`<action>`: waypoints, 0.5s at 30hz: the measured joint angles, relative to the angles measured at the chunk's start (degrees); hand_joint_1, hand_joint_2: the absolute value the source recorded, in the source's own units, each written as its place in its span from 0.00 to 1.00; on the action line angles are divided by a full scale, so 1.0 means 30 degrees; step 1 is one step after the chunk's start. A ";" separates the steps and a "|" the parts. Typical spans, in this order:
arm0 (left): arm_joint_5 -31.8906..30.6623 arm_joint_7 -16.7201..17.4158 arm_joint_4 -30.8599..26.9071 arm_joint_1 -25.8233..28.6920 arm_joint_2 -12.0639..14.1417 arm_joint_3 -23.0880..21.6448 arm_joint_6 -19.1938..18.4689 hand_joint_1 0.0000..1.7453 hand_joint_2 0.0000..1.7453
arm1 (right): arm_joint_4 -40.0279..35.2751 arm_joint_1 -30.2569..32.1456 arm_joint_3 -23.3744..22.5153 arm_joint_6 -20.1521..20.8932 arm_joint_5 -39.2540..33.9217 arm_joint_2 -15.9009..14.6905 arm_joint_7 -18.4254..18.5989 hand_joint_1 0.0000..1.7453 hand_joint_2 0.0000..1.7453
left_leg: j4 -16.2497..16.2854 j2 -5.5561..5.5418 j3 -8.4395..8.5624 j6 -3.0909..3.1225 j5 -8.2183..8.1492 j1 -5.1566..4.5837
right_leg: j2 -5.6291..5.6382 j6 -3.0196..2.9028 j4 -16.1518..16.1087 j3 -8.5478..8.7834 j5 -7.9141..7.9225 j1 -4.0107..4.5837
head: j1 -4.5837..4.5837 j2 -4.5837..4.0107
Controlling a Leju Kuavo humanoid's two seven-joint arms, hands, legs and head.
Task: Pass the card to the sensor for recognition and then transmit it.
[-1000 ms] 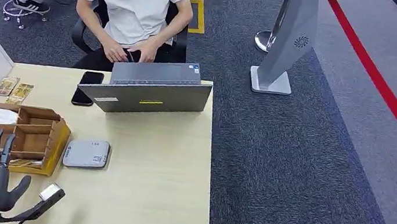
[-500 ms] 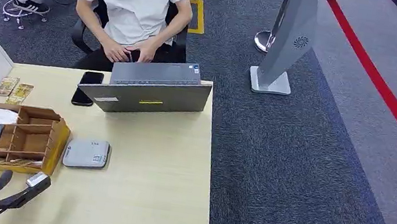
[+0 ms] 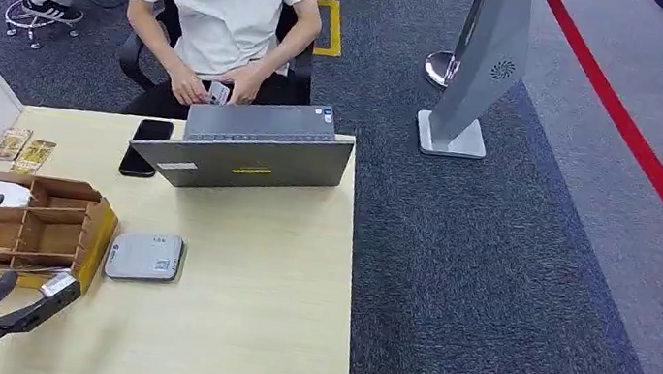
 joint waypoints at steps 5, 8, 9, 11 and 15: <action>0.0153 0.0000 0.0585 -0.0398 0.0000 -0.0007 -0.0037 0.00 1.00 | 0.0000 0.0001 0.0000 0.0000 0.0000 -0.0007 0.0000 0.00 1.00 | 0.0001 0.0000 -0.0001 0.0000 0.0001 -0.0001 | 0.0001 0.0001 -0.0001 0.0000 0.0001 -0.0001 | 0.0007 0.0000; 0.0298 0.0000 0.0781 -0.0538 0.0000 -0.0036 -0.0219 0.00 1.00 | 0.0000 0.0002 0.0000 0.0000 0.0000 -0.0007 0.0000 0.00 1.00 | 0.0001 -0.0001 -0.0002 0.0000 0.0000 -0.0002 | 0.0001 0.0000 -0.0001 -0.0001 0.0000 -0.0001 | 0.0000 0.0000; 0.0327 -0.0007 0.0839 -0.0561 0.0000 -0.0088 -0.0320 0.00 1.00 | 0.0000 0.0002 0.0000 0.0000 0.0000 -0.0007 0.0000 0.00 1.00 | 0.0001 -0.0001 -0.0002 0.0000 0.0000 -0.0001 | 0.0001 0.0000 -0.0001 -0.0001 0.0000 -0.0001 | 0.0000 0.0000; 0.0401 -0.0029 0.0971 -0.0565 0.0000 -0.0197 -0.0416 0.00 1.00 | 0.0000 0.0003 0.0000 0.0000 0.0000 -0.0007 0.0000 0.00 1.00 | 0.0001 0.0000 -0.0001 0.0000 -0.0001 0.0000 | 0.0001 0.0000 -0.0001 -0.0003 0.0000 0.0000 | 0.0000 0.0000; 0.0525 -0.0058 0.1196 -0.0574 0.0000 -0.0422 -0.0591 0.00 1.00 | 0.0000 0.0004 0.0000 0.0000 -0.0007 -0.0007 0.0000 0.00 1.00 | 0.0000 0.0000 -0.0002 0.0000 0.0000 0.0000 | 0.0001 0.0000 -0.0001 -0.0005 0.0000 0.0000 | 0.0000 0.0000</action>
